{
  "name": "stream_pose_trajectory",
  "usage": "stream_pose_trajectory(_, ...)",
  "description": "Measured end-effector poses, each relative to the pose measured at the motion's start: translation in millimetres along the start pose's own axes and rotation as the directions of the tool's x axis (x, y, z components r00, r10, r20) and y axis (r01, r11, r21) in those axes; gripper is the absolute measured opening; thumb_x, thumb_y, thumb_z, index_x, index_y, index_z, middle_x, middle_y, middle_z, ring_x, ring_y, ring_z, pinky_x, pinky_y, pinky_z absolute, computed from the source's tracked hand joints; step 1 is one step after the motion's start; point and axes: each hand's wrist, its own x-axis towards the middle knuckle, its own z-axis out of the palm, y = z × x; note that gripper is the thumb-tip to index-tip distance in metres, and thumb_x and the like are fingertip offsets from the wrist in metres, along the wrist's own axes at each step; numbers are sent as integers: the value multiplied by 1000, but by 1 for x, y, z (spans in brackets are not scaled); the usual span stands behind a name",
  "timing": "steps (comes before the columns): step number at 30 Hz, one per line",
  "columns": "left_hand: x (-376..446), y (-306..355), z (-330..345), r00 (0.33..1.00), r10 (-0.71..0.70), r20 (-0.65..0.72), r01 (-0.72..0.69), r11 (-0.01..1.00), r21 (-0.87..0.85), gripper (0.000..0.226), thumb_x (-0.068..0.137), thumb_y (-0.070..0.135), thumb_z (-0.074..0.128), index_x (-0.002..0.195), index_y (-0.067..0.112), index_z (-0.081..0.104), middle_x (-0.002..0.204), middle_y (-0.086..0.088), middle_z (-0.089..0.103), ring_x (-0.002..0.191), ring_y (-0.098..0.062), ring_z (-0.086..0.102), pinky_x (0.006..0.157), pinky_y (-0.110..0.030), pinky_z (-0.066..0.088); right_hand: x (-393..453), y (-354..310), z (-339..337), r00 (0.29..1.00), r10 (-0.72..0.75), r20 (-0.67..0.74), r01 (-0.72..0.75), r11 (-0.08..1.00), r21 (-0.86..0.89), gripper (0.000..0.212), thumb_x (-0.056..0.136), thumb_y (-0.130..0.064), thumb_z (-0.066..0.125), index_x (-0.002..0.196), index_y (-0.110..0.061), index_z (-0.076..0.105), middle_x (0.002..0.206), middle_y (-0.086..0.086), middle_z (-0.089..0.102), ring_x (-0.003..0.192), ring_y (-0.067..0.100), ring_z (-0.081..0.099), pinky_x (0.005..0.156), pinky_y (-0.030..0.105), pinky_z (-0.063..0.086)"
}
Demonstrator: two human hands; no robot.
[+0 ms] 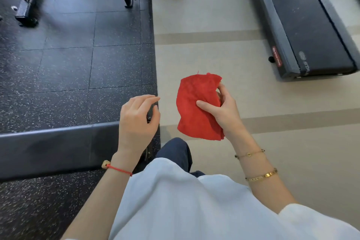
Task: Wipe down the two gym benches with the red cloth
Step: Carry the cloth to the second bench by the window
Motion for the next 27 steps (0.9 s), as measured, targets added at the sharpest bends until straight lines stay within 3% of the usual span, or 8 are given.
stream_pose_trajectory(9, 77, -14, 40, 989, -72, -126, 80, 995, 58, 23, 92, 12, 58, 109, 14, 73, 114, 0, 71, 109, -22, 64, 99, -42, 45, 106, -15, 3, 994, 0, 106, 2, 1000, -16, 58, 76, -7, 80, 126, -21, 54, 105, 0, 71, 95, 15, 70, 78, 27, 57)
stream_pose_trajectory(22, 316, -65, 66, 973, -127, -192, 150, 982, 112, 23, 92, 9, 62, 112, 14, 73, 117, -1, 70, 110, -23, 63, 101, -39, 44, 354, -108, 58, 970, 9, 243, -9, 1000, -2, 57, 77, -5, 79, 125, -21, 54, 100, -3, 72, 89, 14, 71, 78, 30, 59)
stream_pose_trajectory(27, 391, -82, 74, 968, -151, -201, 178, 975, 129, 22, 93, 11, 61, 112, 14, 72, 117, 0, 70, 111, -21, 63, 101, -40, 46, 440, -133, 65, 966, 46, 253, -58, 997, 42, 58, 77, -4, 78, 128, -19, 54, 103, 2, 73, 93, 21, 71, 80, 34, 59)
